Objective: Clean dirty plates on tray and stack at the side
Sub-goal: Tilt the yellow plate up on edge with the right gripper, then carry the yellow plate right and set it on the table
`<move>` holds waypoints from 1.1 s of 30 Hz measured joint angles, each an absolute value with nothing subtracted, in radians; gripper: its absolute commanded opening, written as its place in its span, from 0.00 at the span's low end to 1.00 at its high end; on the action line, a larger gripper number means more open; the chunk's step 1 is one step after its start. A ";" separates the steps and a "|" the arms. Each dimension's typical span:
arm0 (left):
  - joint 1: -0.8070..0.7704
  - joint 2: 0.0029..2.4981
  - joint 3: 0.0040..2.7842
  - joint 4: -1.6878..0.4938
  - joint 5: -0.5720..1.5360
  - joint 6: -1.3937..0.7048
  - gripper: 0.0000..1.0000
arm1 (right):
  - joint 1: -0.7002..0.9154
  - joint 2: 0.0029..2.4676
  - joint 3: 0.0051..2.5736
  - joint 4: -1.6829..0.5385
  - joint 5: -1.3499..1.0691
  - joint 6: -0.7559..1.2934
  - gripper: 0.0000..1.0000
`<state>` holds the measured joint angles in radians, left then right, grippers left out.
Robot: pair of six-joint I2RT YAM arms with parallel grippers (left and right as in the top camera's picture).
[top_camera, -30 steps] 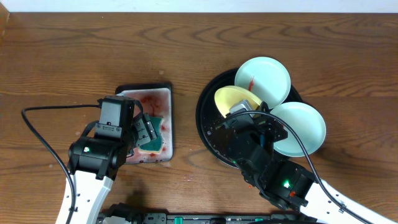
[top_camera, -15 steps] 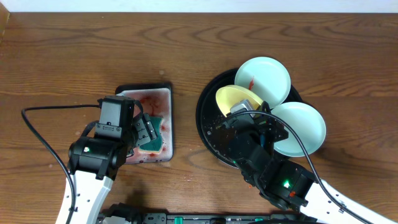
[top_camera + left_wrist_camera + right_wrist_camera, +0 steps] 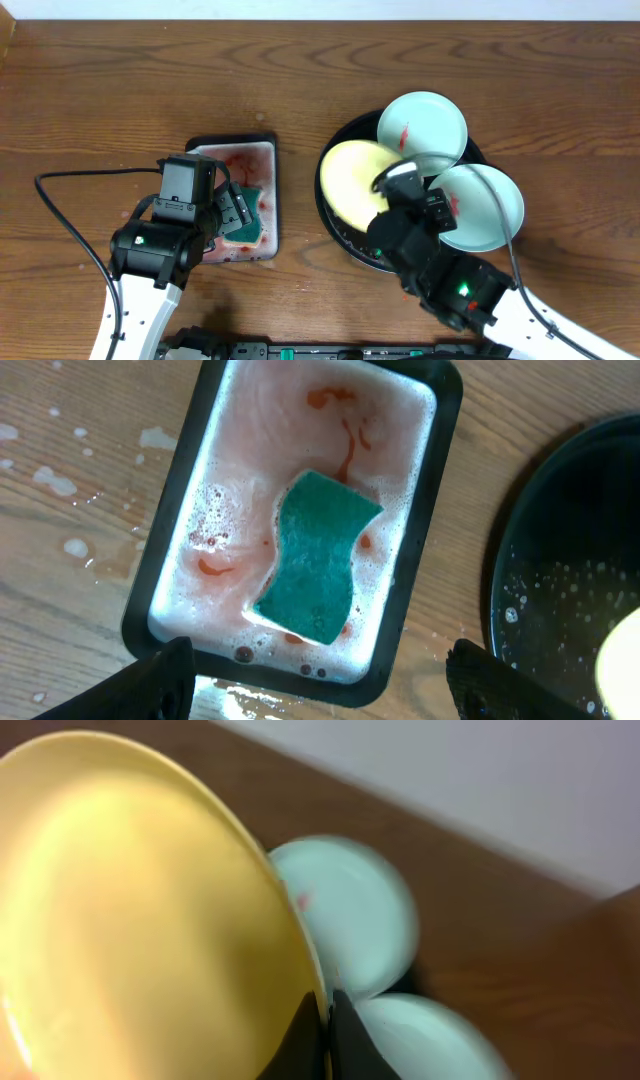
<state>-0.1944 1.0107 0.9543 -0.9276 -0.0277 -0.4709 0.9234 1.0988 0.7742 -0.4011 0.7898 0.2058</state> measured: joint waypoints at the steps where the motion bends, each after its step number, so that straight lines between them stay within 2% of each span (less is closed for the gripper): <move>1: -0.194 1.011 0.954 -0.928 -0.028 -0.471 0.81 | 0.897 1.101 0.774 -0.409 0.728 0.239 0.01; 6: -0.194 1.011 0.954 -0.928 -0.028 -0.471 0.81 | 0.710 1.079 0.774 -0.427 0.436 0.344 0.01; 9: -0.194 1.011 0.954 -0.928 -0.028 -0.471 0.81 | 0.502 1.020 0.774 -0.434 0.241 0.377 0.01; 15: -0.194 1.011 0.954 -0.928 -0.028 -0.471 0.81 | -0.051 0.971 0.776 -0.459 -0.111 0.403 0.01; 16: -0.194 1.011 0.954 -0.928 -0.028 -0.471 0.81 | -0.189 0.983 0.776 -0.461 -0.173 0.407 0.01; 21: -0.194 1.011 0.954 -0.928 -0.028 -0.471 0.81 | -0.578 1.090 0.778 -0.432 -0.293 0.448 0.01; 27: -0.194 1.012 0.954 -0.928 -0.028 -0.471 0.81 | -0.817 1.315 0.779 -0.334 -0.303 0.506 0.01; 32: -0.194 1.012 0.954 -0.928 -0.028 -0.471 0.81 | -0.860 1.515 0.779 -0.248 -0.259 0.520 0.01; 33: -0.194 1.012 0.954 -0.928 -0.028 -0.471 0.81 | -0.860 1.543 0.779 -0.239 -0.260 0.520 0.05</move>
<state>-0.1944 1.0119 0.9543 -0.9279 -0.0277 -0.4709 -0.8600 1.5433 0.7792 -0.2394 -0.2596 0.5201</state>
